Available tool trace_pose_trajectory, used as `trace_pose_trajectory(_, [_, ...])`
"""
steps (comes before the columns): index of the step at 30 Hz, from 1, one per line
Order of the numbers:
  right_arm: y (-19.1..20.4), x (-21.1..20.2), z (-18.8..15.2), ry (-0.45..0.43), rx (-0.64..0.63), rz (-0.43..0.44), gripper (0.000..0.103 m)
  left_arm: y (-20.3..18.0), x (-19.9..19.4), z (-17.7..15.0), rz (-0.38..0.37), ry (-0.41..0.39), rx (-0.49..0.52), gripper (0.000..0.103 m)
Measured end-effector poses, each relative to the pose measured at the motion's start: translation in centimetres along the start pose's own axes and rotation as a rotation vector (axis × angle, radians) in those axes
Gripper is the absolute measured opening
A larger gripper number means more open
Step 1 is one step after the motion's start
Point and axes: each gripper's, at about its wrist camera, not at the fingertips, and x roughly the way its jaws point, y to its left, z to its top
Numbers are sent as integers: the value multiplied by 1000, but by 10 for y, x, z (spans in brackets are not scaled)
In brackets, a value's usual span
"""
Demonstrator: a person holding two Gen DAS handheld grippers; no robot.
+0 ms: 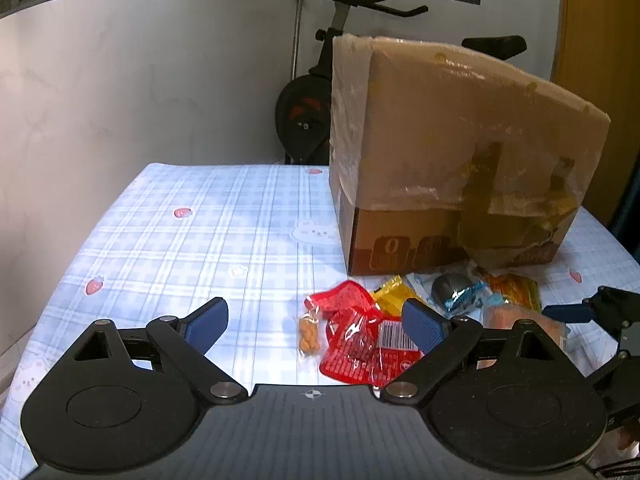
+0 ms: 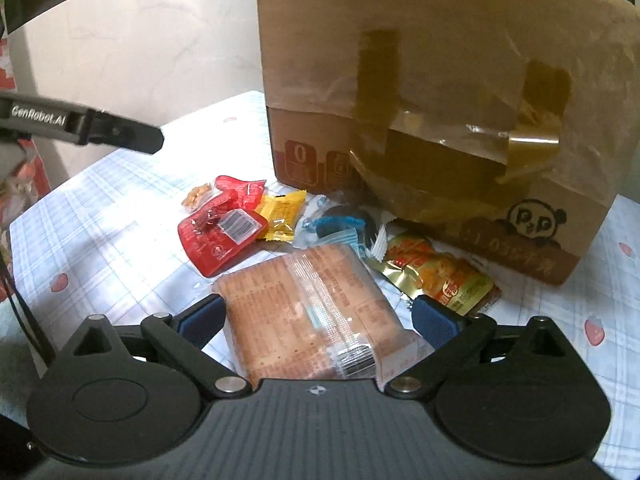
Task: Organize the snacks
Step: 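Move both tools back down to the snacks beside the box, then grasp the red candy bag with the left tool while the right tool hovers over the bread pack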
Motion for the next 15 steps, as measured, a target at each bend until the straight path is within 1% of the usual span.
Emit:
trace_pose_trajectory(2, [-1, -1, 0, 1, 7, 3, 99, -1, 3, -2, -3, 9, 1, 95])
trace_pose_trajectory(4, [-3, -4, -1, -3, 16, 7, 94, -3, 5, -4, -8, 17, 2, 95])
trace_pose_trajectory(8, [-9, -13, -5, -11, 50, -20, 90, -7, 8, -8, -26, 29, 12, 95])
trace_pose_trajectory(10, [-18, -19, -8, -12, 99, -55, 88, -9, 9, -11, -41, 36, 25, 94])
trace_pose_trajectory(13, [-39, -33, -16, -29, 207, -119, 87, -16, 13, -16, -57, 48, 55, 91])
trace_pose_trajectory(15, [-53, -41, -24, -37, 281, -168, 87, -21, 16, -19, -73, 47, 71, 83])
